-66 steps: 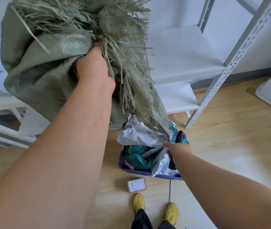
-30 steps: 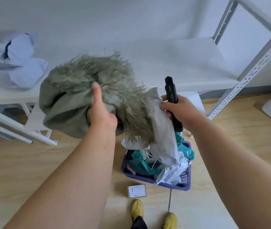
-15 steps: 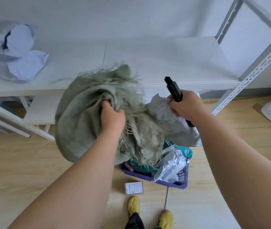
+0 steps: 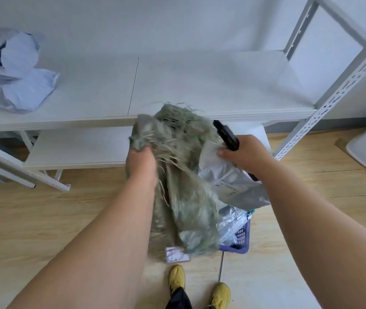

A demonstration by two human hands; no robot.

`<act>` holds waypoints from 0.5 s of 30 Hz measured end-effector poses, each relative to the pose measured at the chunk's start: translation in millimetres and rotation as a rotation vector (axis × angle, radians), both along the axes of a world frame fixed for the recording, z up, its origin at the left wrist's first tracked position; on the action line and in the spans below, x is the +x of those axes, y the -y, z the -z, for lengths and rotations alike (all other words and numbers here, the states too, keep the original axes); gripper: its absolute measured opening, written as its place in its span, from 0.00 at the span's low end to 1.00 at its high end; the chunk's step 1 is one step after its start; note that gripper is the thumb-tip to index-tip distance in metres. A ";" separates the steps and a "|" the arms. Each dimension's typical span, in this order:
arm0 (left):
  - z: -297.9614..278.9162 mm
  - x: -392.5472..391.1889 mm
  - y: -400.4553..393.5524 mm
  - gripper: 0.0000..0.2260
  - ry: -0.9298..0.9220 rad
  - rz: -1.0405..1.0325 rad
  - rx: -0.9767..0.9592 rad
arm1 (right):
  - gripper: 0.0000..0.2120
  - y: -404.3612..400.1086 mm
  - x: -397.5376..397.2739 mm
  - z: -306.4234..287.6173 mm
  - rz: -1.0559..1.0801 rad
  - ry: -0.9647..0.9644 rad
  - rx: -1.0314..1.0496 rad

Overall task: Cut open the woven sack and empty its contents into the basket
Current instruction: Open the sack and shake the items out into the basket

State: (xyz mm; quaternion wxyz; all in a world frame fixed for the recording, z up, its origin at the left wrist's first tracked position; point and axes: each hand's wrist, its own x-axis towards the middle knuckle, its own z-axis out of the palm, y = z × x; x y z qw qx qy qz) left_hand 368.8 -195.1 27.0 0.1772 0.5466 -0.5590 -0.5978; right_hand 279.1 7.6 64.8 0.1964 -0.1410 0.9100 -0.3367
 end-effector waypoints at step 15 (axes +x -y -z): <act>28.7 45.7 27.4 0.19 0.475 0.087 -0.324 | 0.09 -34.5 -22.7 9.1 0.696 0.178 -0.687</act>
